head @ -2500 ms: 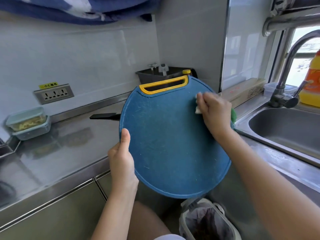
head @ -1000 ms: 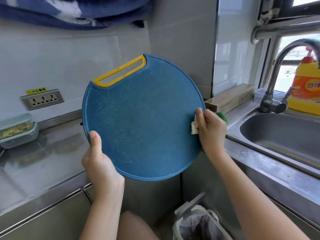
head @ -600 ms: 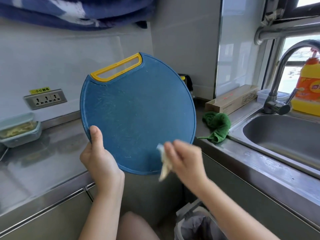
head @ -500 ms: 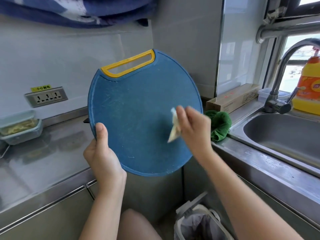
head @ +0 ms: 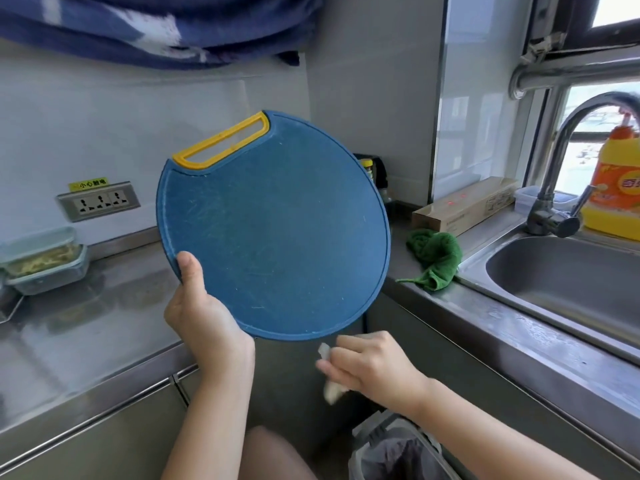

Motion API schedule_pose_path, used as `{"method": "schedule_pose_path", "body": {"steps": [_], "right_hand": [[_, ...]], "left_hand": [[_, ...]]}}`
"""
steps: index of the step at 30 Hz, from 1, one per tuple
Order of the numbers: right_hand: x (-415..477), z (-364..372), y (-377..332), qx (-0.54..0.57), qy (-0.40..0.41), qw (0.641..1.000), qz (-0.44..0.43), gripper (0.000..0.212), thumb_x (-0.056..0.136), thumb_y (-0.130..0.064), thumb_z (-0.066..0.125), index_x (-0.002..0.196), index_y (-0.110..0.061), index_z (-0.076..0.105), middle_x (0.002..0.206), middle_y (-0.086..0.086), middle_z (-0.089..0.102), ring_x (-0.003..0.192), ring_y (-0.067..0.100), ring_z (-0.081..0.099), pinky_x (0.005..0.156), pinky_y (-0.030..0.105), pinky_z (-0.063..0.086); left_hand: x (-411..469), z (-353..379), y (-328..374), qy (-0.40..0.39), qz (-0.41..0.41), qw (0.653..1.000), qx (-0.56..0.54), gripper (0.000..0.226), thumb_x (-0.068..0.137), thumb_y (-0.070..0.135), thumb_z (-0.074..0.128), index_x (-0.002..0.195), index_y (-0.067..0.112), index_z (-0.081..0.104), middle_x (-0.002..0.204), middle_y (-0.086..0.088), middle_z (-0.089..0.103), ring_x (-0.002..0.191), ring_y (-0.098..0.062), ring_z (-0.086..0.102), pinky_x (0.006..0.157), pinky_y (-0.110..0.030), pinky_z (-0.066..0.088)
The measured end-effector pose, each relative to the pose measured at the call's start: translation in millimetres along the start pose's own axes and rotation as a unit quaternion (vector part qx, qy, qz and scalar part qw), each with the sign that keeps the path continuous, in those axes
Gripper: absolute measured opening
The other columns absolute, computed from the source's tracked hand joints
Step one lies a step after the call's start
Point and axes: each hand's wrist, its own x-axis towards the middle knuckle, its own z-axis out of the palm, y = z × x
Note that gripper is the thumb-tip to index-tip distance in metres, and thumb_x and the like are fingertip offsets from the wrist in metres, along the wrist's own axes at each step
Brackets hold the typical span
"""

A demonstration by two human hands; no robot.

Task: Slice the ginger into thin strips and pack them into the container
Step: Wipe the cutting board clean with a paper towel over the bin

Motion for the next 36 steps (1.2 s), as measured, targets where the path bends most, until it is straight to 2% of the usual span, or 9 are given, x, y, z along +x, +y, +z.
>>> {"method": "schedule_pose_path", "body": {"steps": [7,11,13,16,20,23,28,32,36], "right_hand": [[70,-44,21,0.059,0.172,0.952,0.245,0.048,0.095,-0.034,0.050,0.056,-0.011,0.034,0.051,-0.003,0.032,0.049,0.013,0.029,0.048,0.024,0.024],[114,-46,34,0.017,0.209,0.938,0.276,0.043,0.091,-0.037,0.052,0.061,-0.019,0.027,0.052,-0.008,0.025,0.054,0.015,0.028,0.051,0.025,0.022],[122,-37,32,-0.026,0.209,0.945,0.251,0.042,0.090,-0.035,0.055,0.061,-0.019,0.029,0.056,-0.007,0.027,0.053,0.017,0.030,0.050,0.027,0.023],[99,-15,12,-0.050,0.153,0.979,0.128,0.044,0.092,-0.030,0.056,0.055,-0.017,0.036,0.054,0.000,0.035,0.046,0.017,0.036,0.043,0.028,0.029],[30,-1,-16,0.096,-0.048,0.993,0.044,0.038,0.097,-0.034,0.054,0.063,-0.018,0.048,0.059,-0.004,0.045,0.050,0.014,0.042,0.045,0.026,0.038],[16,-11,-20,0.215,-0.064,0.952,0.207,0.045,0.096,-0.044,0.051,0.062,-0.015,0.044,0.065,-0.006,0.042,0.056,0.007,0.040,0.053,0.020,0.034],[33,-42,-15,0.421,0.063,0.809,0.406,0.044,0.093,-0.030,0.055,0.078,0.011,0.060,0.069,0.006,0.066,0.066,0.014,0.068,0.063,0.018,0.049],[45,-49,-1,0.372,0.147,0.768,0.501,0.059,0.087,-0.046,0.050,0.079,0.013,0.047,0.044,0.002,0.042,0.040,0.017,0.045,0.048,0.031,0.045],[48,-49,13,0.283,0.207,0.735,0.581,0.046,0.098,-0.048,0.044,0.061,-0.021,0.042,0.057,-0.012,0.042,0.057,0.010,0.040,0.058,0.030,0.031]], "left_hand": [[-10,9,4,-0.022,0.049,0.998,-0.012,0.030,0.097,0.026,0.053,0.072,0.019,0.069,0.072,0.016,0.072,0.073,-0.004,0.068,0.065,-0.024,0.054],[-25,11,3,-0.066,0.042,0.997,-0.028,0.046,0.098,0.023,0.051,0.060,0.032,0.075,0.073,0.016,0.072,0.073,-0.002,0.068,0.064,-0.022,0.054],[-29,14,4,-0.070,0.031,0.997,-0.025,0.039,0.097,0.025,0.052,0.065,0.022,0.074,0.072,0.015,0.071,0.072,-0.003,0.068,0.064,-0.021,0.053],[-22,14,4,-0.044,0.017,0.999,-0.025,0.024,0.096,0.028,0.054,0.079,0.018,0.067,0.073,0.013,0.073,0.073,-0.006,0.070,0.062,-0.024,0.054],[-6,3,3,-0.006,0.029,1.000,-0.010,0.032,0.094,0.032,0.057,0.066,0.022,0.068,0.069,0.015,0.071,0.069,-0.006,0.067,0.066,-0.028,0.053],[-2,1,4,0.011,0.027,0.999,-0.017,0.027,0.095,0.032,0.056,0.071,0.022,0.063,0.065,0.018,0.069,0.065,-0.002,0.065,0.061,-0.023,0.051],[-3,4,7,0.014,0.040,0.999,-0.029,0.026,0.097,0.028,0.054,0.074,0.019,0.063,0.066,0.018,0.069,0.065,-0.001,0.066,0.057,-0.018,0.050],[-3,3,4,0.008,0.047,0.999,-0.026,0.027,0.096,0.029,0.055,0.073,0.020,0.064,0.068,0.016,0.070,0.068,-0.005,0.066,0.062,-0.023,0.052],[-5,3,0,0.015,0.042,0.999,-0.017,0.036,0.095,0.032,0.057,0.060,0.023,0.062,0.059,0.019,0.065,0.060,-0.002,0.062,0.059,-0.021,0.052]]}}
